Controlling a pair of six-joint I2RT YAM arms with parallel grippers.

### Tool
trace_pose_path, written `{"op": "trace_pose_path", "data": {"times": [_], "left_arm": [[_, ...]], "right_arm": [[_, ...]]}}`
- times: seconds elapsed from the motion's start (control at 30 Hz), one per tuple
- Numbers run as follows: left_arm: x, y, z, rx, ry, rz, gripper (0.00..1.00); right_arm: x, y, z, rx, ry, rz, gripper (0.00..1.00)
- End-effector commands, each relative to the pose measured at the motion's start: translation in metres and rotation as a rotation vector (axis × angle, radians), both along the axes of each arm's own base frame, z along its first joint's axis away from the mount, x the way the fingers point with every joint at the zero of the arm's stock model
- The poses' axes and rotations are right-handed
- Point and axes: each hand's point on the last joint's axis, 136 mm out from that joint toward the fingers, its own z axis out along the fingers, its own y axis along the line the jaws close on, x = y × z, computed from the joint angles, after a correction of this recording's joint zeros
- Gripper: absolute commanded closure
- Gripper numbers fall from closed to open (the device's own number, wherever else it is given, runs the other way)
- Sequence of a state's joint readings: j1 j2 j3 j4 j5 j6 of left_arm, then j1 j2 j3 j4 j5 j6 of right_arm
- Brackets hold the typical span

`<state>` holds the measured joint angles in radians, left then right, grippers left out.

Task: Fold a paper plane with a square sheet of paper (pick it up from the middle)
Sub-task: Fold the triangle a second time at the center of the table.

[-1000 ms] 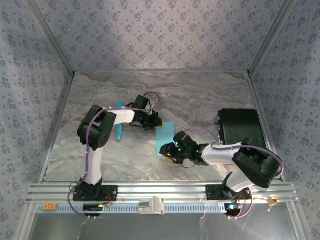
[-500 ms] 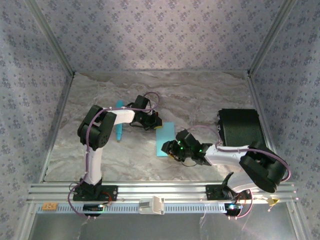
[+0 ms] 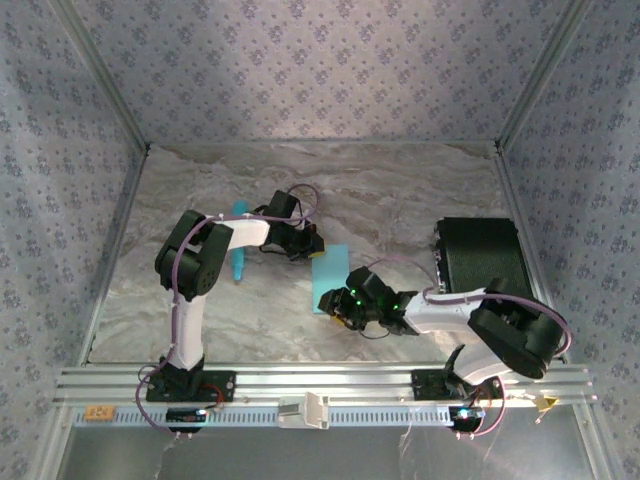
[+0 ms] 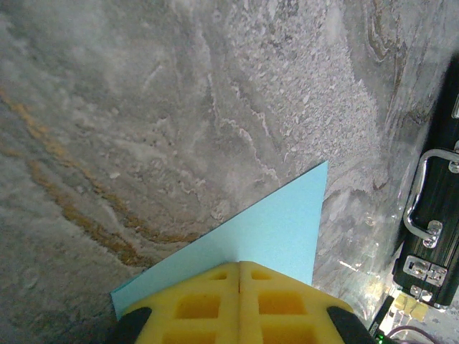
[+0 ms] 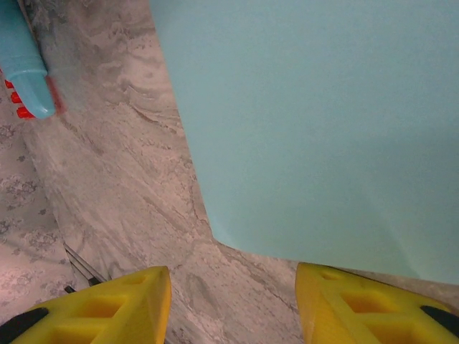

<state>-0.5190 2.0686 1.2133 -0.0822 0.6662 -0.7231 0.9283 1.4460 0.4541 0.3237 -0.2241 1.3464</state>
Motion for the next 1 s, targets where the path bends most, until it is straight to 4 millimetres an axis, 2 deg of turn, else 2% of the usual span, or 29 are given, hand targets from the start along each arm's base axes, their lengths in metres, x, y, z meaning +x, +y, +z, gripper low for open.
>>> {"op": "trace_pose_path", "data": {"times": [0.0,0.2,0.47,0.97], "left_arm": [[-0.019,0.008,-0.029,0.079,0.087,-0.015,1.0],[-0.019,0.007,-0.03,0.079,0.088,-0.016,1.0],[-0.02,0.007,-0.03,0.078,0.088,-0.018,1.0],[-0.02,0.007,-0.032,0.077,0.091,-0.019,1.0]], "right_arm": [[0.003,-0.003,-0.004,0.008,0.001,-0.03,0.5],[0.013,-0.011,-0.005,-0.002,-0.016,-0.071,0.5],[0.021,-0.014,0.006,0.0,-0.064,-0.072,0.49],[0.05,-0.031,0.022,-0.002,-0.146,-0.007,0.42]]}}
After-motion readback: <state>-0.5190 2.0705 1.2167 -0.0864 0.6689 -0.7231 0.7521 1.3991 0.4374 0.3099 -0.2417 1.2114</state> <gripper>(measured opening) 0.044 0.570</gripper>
